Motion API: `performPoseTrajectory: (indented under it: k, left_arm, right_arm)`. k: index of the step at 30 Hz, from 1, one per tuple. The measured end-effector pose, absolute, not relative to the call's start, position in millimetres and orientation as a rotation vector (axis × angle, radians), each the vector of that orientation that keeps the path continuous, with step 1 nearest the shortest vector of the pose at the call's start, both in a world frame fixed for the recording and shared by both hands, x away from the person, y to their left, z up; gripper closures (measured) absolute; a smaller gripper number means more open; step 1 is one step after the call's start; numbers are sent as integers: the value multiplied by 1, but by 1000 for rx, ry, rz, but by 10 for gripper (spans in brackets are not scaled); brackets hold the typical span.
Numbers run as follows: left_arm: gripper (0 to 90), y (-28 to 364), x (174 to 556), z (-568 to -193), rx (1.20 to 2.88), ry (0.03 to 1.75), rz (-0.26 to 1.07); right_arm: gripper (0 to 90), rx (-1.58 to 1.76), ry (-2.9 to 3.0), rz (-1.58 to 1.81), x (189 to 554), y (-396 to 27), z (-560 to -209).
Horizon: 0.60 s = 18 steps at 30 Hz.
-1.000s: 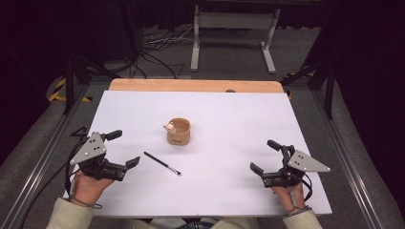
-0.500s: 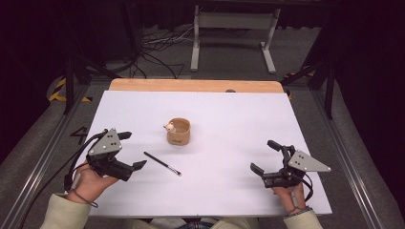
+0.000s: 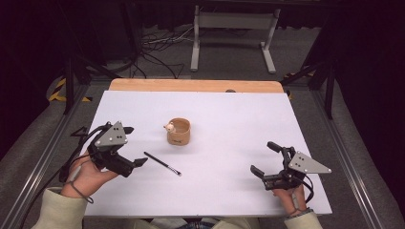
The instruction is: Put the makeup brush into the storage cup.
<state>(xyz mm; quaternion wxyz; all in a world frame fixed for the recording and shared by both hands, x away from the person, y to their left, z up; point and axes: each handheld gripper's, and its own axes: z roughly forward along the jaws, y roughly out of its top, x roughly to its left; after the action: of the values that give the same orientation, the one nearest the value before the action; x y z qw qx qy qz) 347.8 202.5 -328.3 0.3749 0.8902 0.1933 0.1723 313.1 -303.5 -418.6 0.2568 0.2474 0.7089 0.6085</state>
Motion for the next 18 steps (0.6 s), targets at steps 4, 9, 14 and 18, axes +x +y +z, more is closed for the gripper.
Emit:
performPoseTrajectory:
  k: [4,9,14,18]
  left_arm:
    - [4,200,351,-325,2339,490,423]
    - [8,199,353,-319,2372,482,409]
    - [28,194,354,-316,2373,463,386]
    - [28,189,359,-320,2403,470,372]
  right_arm:
    - [7,675,1922,1639,312,-304,-418]
    - [7,678,1921,1636,311,-305,-418]
    - [7,678,1926,1627,310,-305,-418]
    - [7,687,1913,1630,309,-307,-417]
